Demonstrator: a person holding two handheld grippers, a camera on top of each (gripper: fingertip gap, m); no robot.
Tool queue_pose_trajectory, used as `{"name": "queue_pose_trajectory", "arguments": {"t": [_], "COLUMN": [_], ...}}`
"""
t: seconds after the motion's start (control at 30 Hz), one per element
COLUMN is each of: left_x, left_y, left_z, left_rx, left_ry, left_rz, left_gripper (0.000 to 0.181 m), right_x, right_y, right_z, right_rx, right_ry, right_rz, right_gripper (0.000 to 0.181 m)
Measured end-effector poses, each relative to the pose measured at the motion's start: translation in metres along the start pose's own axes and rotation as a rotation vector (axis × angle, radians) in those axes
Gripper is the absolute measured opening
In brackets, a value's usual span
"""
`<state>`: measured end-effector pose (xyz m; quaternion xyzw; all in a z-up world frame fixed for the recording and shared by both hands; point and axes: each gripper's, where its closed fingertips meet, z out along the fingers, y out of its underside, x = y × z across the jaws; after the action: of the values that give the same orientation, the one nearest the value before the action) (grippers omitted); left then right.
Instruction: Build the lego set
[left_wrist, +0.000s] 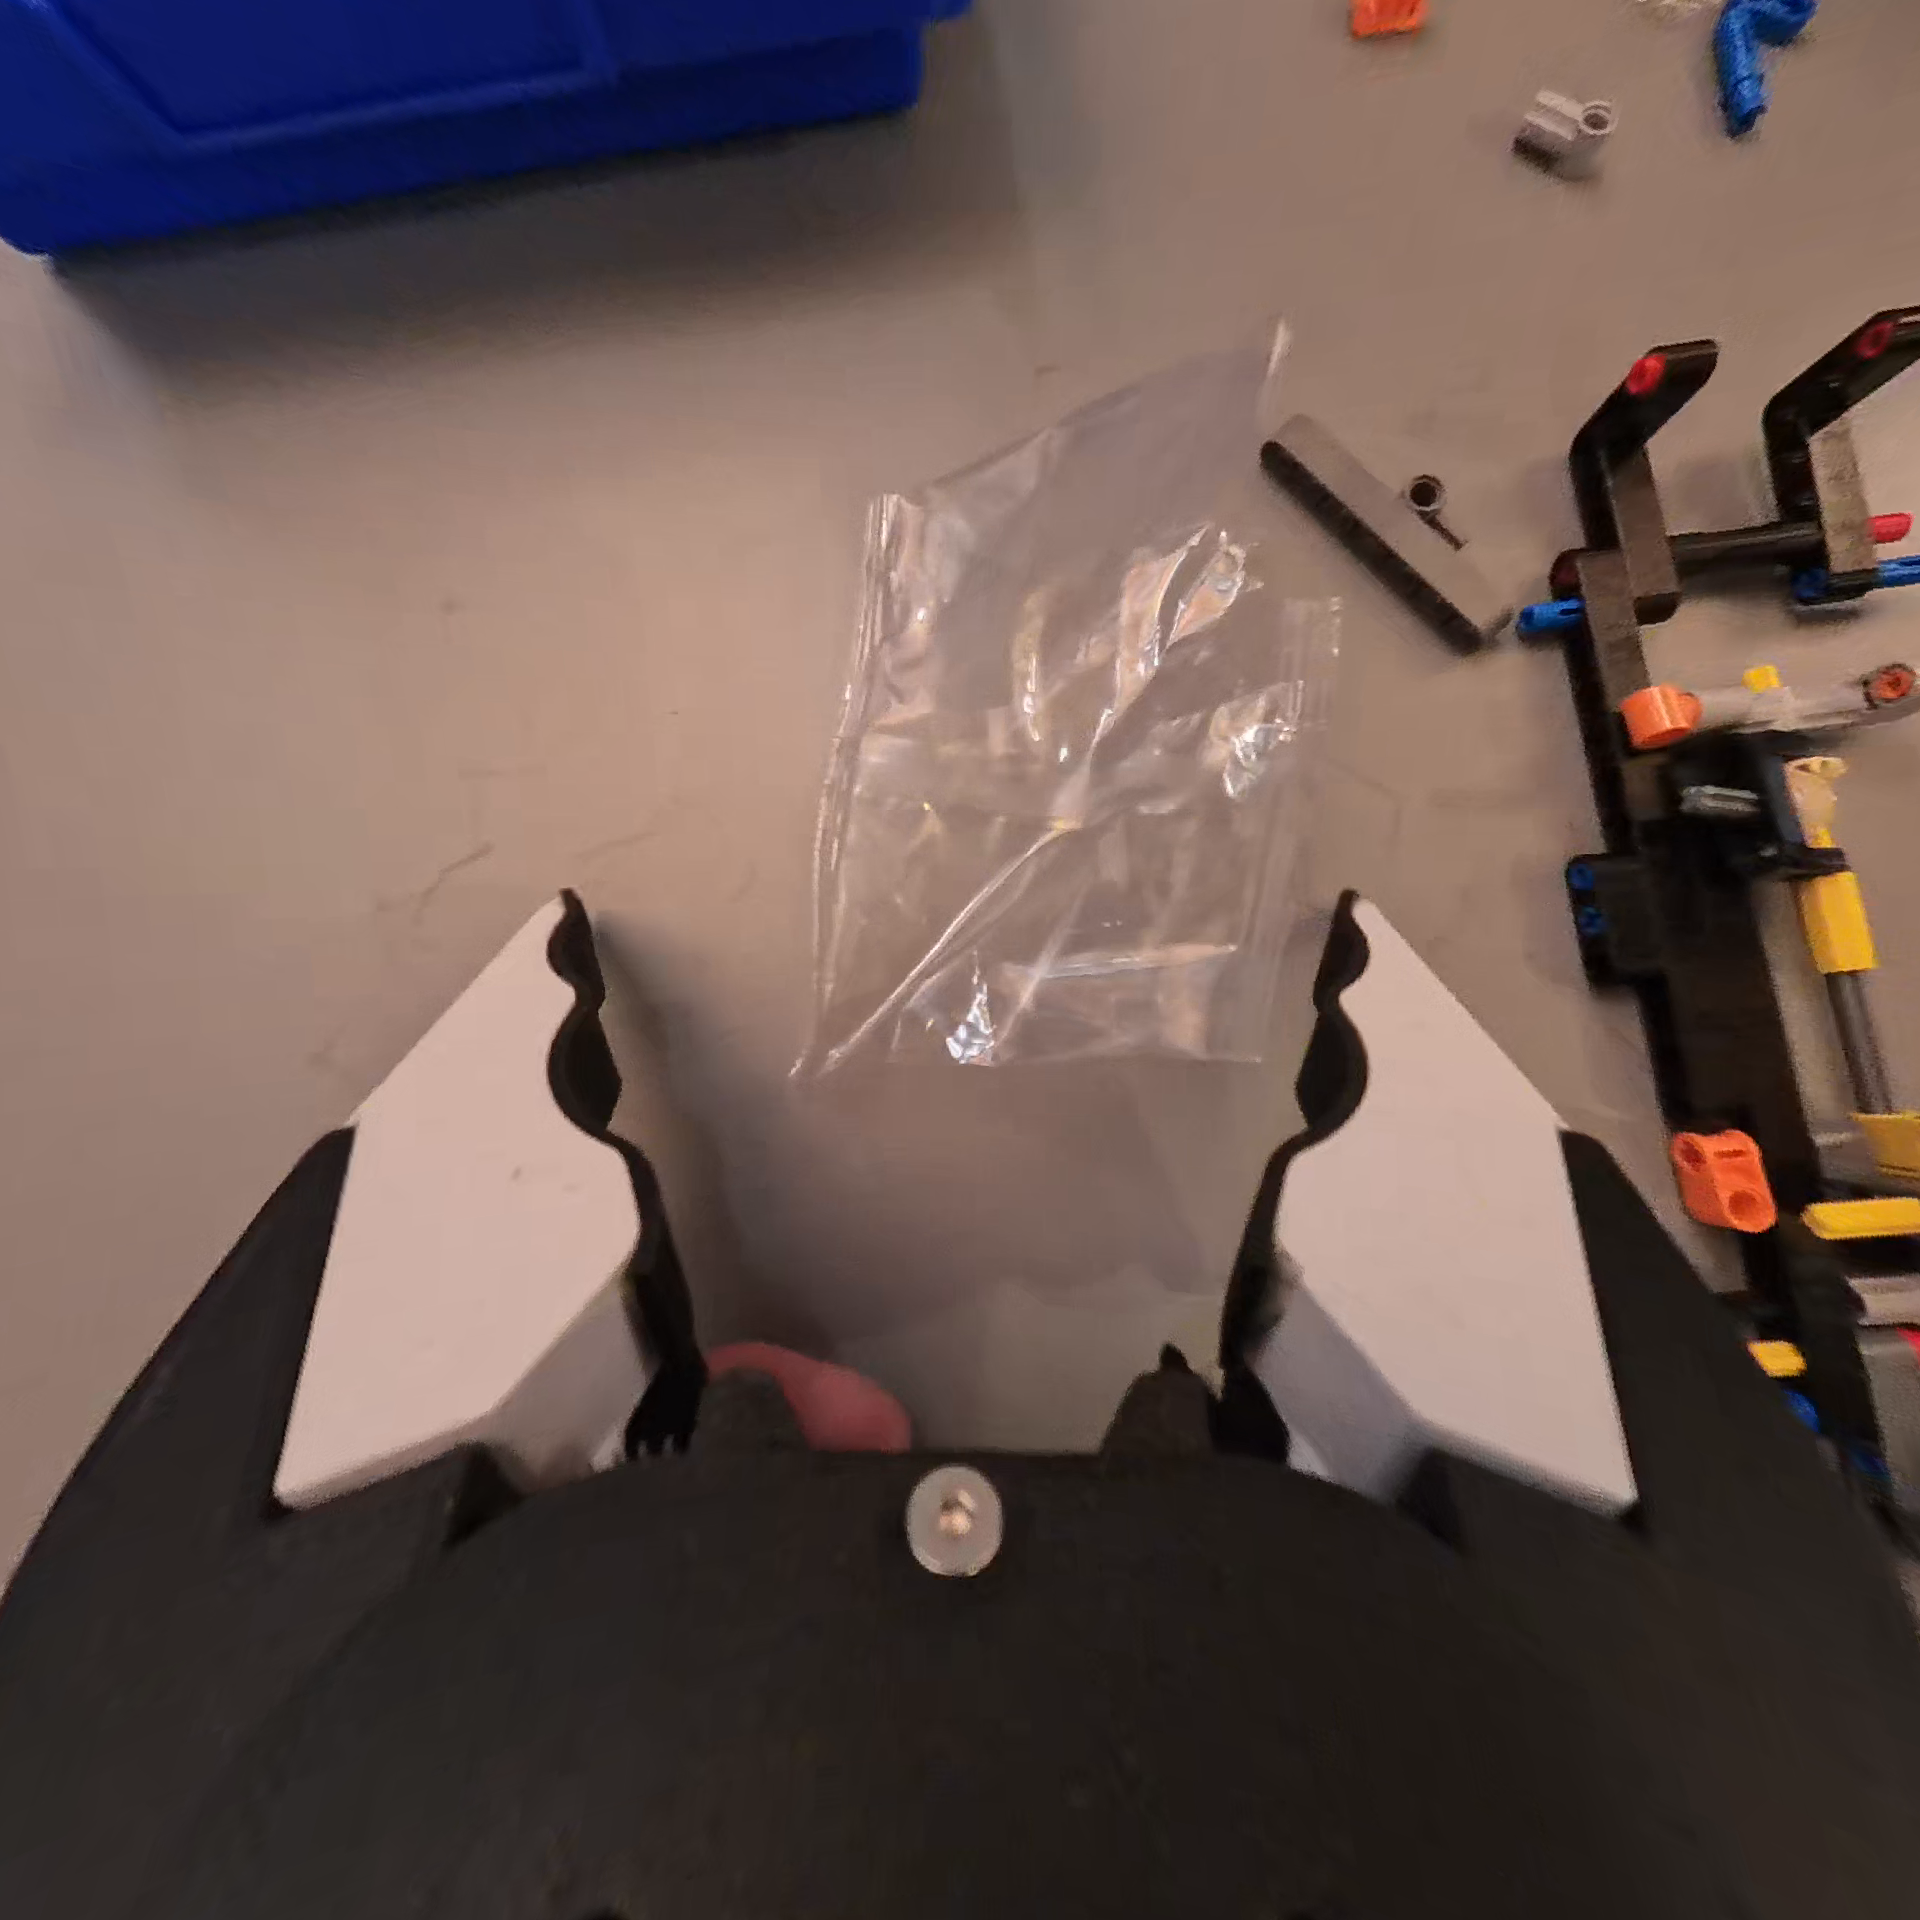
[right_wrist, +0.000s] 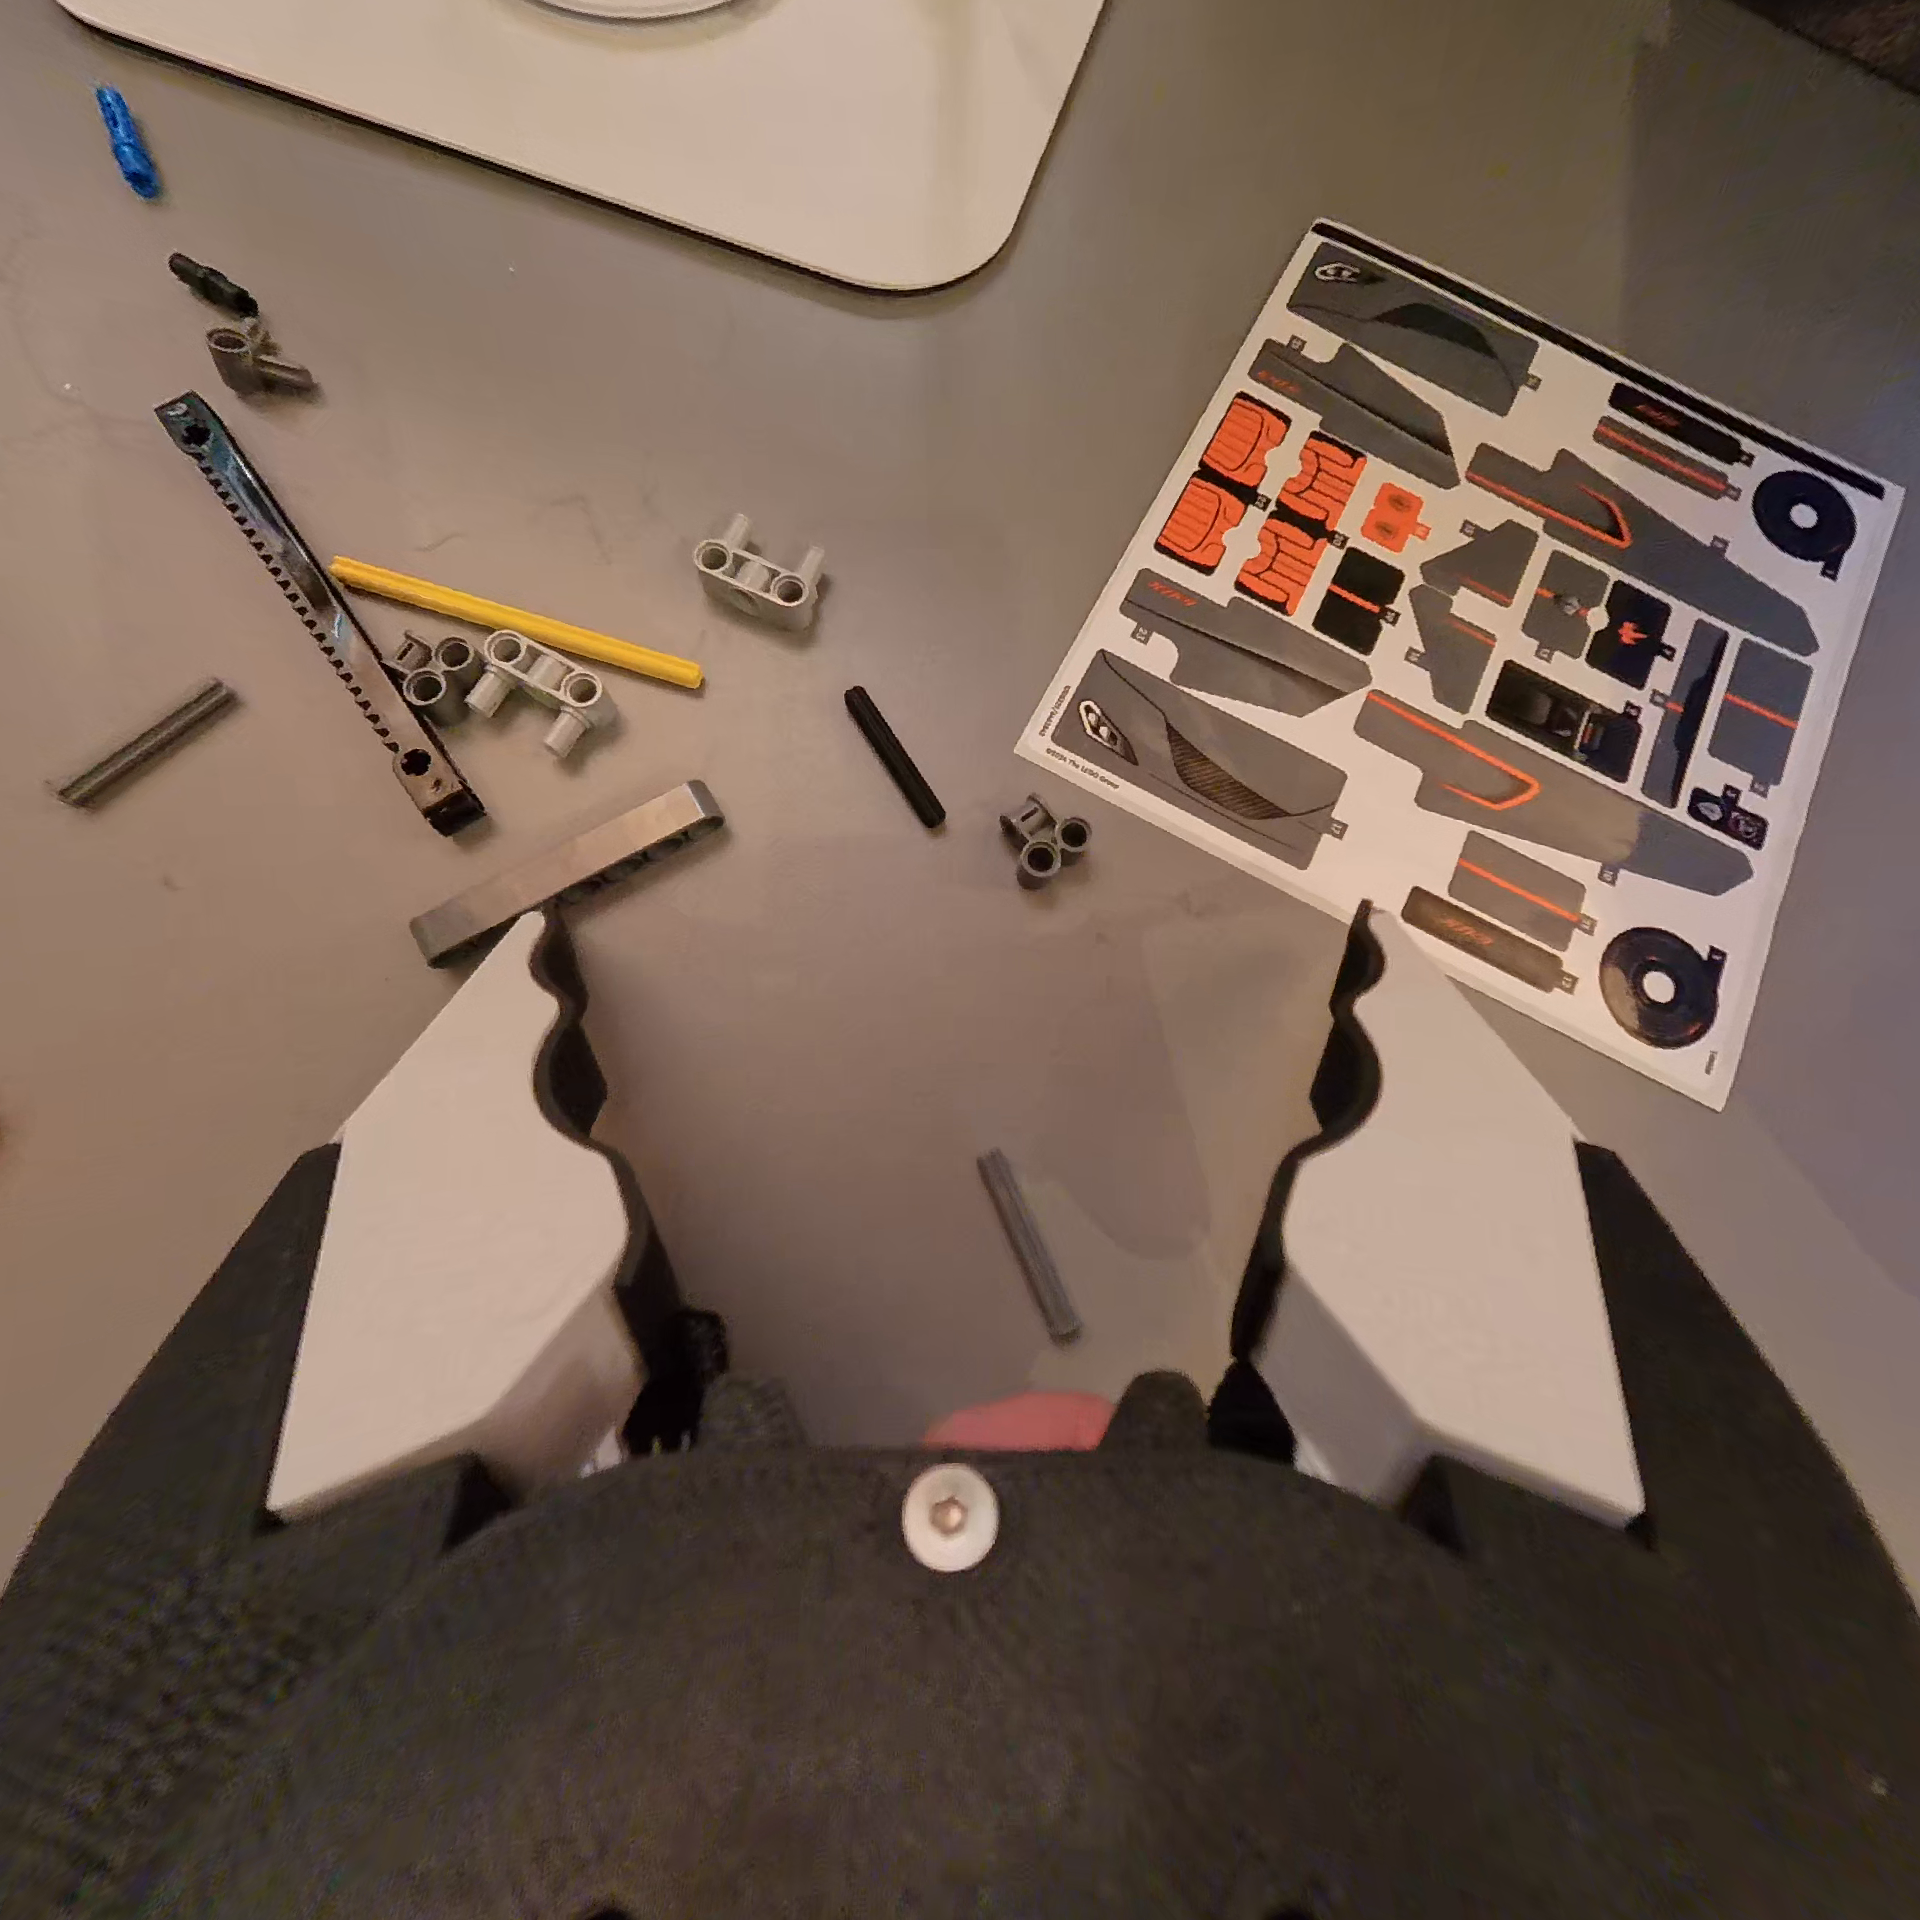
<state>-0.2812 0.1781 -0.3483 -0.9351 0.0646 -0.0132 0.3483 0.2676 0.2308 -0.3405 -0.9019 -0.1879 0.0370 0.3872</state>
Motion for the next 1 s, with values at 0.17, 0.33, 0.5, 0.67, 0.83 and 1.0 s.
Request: {"name": "queue_pose_trajectory", "arguments": {"t": [0.17, 0.33, 0.5, 0.67, 0.83, 1.0], "left_x": [0.001, 0.008, 0.0, -0.005, -0.001, 0.001], "left_y": [0.0, 0.001, 0.004, 0.007, 0.013, 0.009], "left_z": [-0.002, 0.0, -0.002, -0.004, -0.005, -0.006], "left_rx": [0.011, -0.007, -0.005, -0.022, -0.044, -0.021], "left_ry": [-0.021, -0.013, -0.056, -0.071, -0.053, -0.056], "left_rz": [-0.012, 0.003, -0.017, -0.052, -0.085, -0.034], "left_gripper": [0.131, 0.143, 0.148, 0.147, 0.148, 0.144], "right_x": [-0.002, -0.007, -0.004, -0.001, 0.0, 0.003], "right_y": [-0.002, 0.0, 0.001, 0.0, 0.001, 0.002], "right_z": [0.0, 0.001, 0.003, 0.004, 0.003, 0.003], "right_rx": [0.005, -0.008, -0.019, -0.018, -0.021, -0.023], "right_ry": [-0.002, -0.057, -0.066, -0.054, -0.059, -0.058], "right_rz": [0.004, 0.017, 0.041, 0.055, 0.052, 0.054], "right_gripper": [0.131, 0.121, 0.121, 0.119, 0.12, 0.122]}}
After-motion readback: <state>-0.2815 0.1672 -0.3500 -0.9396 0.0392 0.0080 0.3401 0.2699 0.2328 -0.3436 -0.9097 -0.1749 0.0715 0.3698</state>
